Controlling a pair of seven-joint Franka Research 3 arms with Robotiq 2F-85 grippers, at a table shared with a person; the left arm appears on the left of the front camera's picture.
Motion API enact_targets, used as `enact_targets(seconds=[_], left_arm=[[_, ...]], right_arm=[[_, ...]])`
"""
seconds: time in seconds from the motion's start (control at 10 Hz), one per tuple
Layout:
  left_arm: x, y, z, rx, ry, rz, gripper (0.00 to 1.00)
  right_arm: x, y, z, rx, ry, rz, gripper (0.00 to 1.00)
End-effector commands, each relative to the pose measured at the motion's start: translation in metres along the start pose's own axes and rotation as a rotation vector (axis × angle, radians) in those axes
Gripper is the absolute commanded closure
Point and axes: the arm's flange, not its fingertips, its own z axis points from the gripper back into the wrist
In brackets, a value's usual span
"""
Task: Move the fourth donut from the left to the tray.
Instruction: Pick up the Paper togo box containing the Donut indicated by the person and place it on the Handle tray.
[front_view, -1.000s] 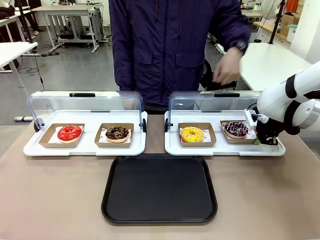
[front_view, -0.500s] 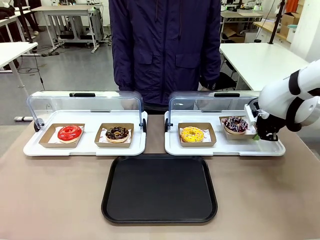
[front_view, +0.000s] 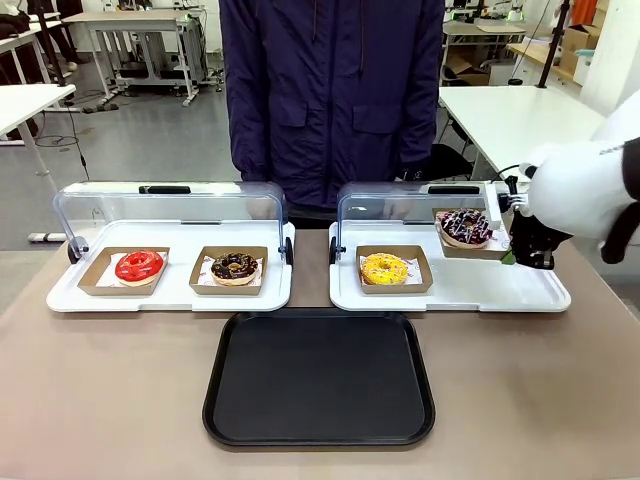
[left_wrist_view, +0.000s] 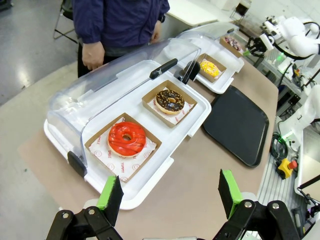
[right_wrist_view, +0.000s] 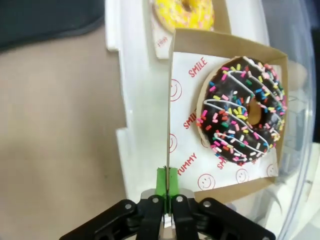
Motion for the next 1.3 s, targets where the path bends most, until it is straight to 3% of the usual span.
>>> enact_targets(seconds=[0.0, 0.2, 0.4, 0.5, 0.6, 0.9, 1.0, 1.2], left_arm=[[0.001, -0.002, 0.0, -0.007, -0.005, -0.007, 0.0], [0.001, -0.002, 0.0, -0.007, -0.005, -0.007, 0.0], [0.001, -0.002, 0.0, -0.007, -0.005, -0.007, 0.0], [0.001, -0.002, 0.0, -0.007, -0.005, -0.007, 0.0], [0.001, -0.002, 0.0, -0.007, -0.005, -0.007, 0.0], [0.001, -0.002, 0.0, -0.007, -0.005, -0.007, 0.0], [0.001, -0.002, 0.0, -0.007, -0.005, -0.007, 0.0], [0.001, -0.002, 0.0, -0.007, -0.005, -0.007, 0.0]], right_arm=[[0.041, 0.032, 0.017, 0.072, 0.036, -0.058, 0.98], [0.073, 0.055, 0.017, 0.096, 0.037, -0.01, 0.98], [0.094, 0.078, 0.014, 0.122, -0.007, 0.056, 0.98], [0.094, 0.084, 0.017, 0.124, -0.075, 0.128, 0.98], [0.098, 0.06, 0.012, 0.124, 0.01, 0.044, 0.98], [0.098, 0.06, 0.012, 0.124, 0.01, 0.044, 0.98], [0.102, 0.063, 0.012, 0.136, -0.012, 0.059, 0.98], [0.142, 0.098, 0.015, 0.022, 0.0, -0.019, 0.98]])
